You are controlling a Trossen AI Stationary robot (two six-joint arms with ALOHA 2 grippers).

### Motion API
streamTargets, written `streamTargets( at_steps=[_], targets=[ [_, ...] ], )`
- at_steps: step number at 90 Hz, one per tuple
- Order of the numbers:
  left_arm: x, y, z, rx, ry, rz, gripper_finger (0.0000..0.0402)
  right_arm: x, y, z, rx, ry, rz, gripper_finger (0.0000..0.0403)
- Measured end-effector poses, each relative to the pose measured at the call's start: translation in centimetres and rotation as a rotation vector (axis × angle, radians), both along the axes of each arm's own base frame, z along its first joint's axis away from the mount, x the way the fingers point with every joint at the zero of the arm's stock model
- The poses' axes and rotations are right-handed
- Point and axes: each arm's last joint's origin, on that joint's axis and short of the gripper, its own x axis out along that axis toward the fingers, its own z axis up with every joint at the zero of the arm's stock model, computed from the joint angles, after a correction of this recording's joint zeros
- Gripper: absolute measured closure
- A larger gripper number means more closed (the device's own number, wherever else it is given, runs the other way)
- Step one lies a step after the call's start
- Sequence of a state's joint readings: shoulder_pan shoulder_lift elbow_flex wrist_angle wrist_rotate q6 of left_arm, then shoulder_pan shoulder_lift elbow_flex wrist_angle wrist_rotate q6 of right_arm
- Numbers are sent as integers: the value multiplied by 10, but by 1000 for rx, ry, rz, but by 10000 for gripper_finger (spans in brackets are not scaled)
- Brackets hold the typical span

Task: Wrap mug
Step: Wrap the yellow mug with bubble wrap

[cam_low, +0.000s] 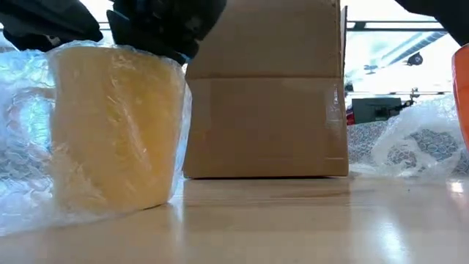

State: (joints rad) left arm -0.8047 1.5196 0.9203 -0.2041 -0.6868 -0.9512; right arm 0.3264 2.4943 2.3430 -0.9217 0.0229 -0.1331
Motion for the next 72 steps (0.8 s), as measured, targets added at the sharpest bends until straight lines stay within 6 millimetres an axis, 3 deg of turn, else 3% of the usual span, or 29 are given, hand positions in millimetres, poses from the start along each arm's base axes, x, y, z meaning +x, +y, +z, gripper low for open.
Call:
streamTargets(
  at_steps=[10,28,38,49,65,72],
  targets=[
    [0,0,0,0,-1,0,381,-5,0,17,9,-9,3,401],
    [0,0,0,-1,-2,-1,381,-18,-3,67,28,-67,9,401],
    [0,0,1,-2,-2,0,381,-20,-9,74,14,-63,2,401],
    [0,0,0,1,0,-1,381,-19,-15,70,8,-49,-20,401],
    [-1,0,0,5,6,-1,381,-15,-8,27,-18,27,-9,401],
    [-1,1,0,10,11,2,381,-14,0,21,-13,10,4,401]
  ],
)
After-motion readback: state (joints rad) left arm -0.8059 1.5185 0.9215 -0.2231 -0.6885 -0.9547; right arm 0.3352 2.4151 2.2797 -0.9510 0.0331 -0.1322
